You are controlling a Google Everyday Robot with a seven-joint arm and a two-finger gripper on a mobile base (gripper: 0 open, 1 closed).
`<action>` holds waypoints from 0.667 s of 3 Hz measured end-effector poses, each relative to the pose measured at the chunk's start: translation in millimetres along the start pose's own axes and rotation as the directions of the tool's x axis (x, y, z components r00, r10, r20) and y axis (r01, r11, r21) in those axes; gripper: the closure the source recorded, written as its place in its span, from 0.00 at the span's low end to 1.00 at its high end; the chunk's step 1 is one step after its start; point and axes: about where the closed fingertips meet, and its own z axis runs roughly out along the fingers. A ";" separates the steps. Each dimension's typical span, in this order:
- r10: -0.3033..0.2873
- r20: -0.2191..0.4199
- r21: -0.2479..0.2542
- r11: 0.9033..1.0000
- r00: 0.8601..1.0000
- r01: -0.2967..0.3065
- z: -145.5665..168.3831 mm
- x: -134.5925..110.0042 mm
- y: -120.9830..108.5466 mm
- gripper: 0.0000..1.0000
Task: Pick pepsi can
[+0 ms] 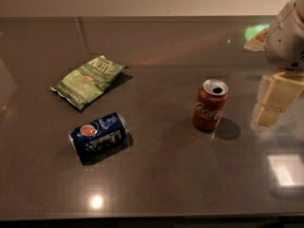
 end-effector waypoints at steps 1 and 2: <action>-0.134 0.024 -0.018 0.991 0.991 0.134 10.0 -32.8 12.9 0.00; -0.263 0.041 -0.042 0.963 0.964 0.265 20.0 -72.2 26.5 0.00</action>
Offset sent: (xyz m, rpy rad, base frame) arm -0.0146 0.1320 -0.0270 -0.0670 0.0292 0.4518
